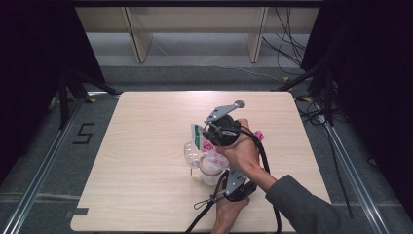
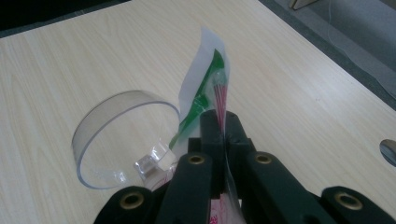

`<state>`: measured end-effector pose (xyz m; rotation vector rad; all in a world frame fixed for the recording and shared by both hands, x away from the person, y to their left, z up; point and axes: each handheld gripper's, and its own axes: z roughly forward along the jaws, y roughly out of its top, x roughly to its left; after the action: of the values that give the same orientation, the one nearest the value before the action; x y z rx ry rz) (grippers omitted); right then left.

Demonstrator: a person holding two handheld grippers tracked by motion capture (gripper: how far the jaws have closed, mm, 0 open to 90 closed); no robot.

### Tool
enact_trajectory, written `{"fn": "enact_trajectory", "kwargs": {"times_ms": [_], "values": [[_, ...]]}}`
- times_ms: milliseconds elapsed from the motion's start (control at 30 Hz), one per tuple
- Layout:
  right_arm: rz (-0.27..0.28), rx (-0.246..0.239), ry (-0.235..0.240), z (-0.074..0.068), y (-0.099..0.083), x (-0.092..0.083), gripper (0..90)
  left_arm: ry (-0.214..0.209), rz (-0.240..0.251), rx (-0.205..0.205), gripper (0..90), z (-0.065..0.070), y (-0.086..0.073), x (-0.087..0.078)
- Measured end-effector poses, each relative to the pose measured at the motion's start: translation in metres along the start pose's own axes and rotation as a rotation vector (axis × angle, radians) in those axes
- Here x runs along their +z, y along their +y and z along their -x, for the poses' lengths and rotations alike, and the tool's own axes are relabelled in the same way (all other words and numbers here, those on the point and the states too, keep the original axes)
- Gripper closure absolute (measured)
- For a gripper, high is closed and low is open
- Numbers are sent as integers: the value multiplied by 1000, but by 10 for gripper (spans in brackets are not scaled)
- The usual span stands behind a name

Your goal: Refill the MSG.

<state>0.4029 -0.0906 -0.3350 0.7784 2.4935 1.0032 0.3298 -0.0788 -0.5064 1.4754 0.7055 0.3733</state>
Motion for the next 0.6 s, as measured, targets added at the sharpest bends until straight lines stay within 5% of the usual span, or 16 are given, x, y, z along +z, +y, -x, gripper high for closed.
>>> {"fn": "enact_trajectory", "kwargs": {"times_ms": [33, 100, 467, 600], "values": [[-1, -27, -19, 2, -1, 1, 900, -4, -1, -4, 756, 0, 1, 0], [-2, 1, 2, -1, 1, 2, 900, -5, 2, -2, 756, 1, 1, 0], [-10, -22, -24, 1, 2, 3, 900, -4, 6, 0, 756, 1, 3, 1], [-1, -3, 3, 0, 4, 1, 900, -3, 13, 17, 755, 2, 5, 0]]}}
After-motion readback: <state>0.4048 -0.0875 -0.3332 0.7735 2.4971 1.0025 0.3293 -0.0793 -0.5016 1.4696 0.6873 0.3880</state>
